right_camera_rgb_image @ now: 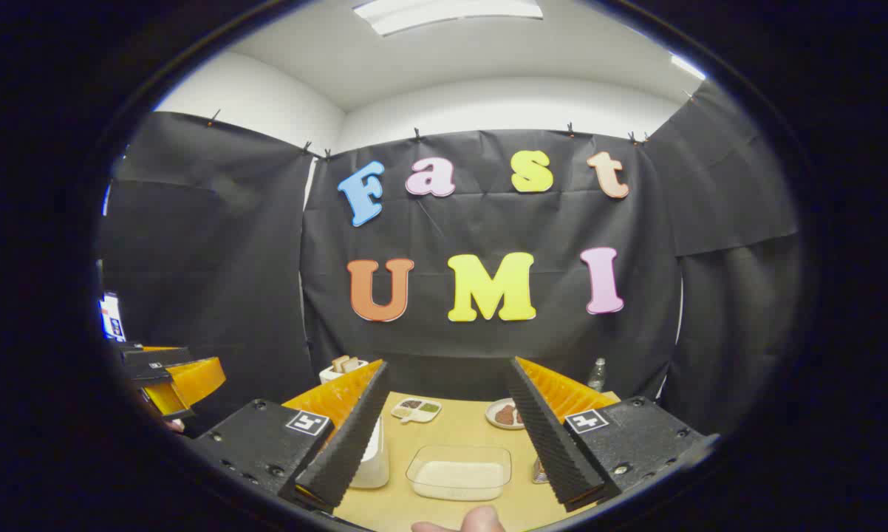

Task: Close the left gripper, press the button to open the rice cooker; take a wooden spoon from the chopstick holder with the right hand, scoop a spoonful of rice and pour it into the rice cooker, then put the wooden spoon back into the chopstick holder.

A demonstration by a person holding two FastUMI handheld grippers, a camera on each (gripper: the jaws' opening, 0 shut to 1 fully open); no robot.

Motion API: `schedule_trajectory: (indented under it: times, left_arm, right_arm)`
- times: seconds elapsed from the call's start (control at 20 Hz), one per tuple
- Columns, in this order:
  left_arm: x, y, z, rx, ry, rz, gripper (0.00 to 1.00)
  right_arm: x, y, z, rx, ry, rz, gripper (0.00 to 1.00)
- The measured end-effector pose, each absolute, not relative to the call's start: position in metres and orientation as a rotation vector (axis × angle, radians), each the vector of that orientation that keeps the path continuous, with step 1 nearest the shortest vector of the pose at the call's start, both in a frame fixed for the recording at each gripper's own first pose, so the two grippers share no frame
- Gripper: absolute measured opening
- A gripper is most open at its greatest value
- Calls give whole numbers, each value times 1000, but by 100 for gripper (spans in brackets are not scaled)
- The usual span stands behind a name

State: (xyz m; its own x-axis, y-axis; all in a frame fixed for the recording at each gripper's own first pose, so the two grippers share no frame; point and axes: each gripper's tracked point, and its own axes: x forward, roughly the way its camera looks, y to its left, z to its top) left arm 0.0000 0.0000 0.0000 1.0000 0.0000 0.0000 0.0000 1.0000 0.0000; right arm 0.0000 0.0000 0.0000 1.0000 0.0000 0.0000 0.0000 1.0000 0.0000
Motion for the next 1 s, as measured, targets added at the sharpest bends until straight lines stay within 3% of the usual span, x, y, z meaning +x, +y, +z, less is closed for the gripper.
schedule_trajectory:
  times: [1.0]
  left_arm:
    - [-3, -17, -20, 3, 49, -34, 94]
  right_arm:
    - [-8, -24, -11, 19, 21, -46, 100]
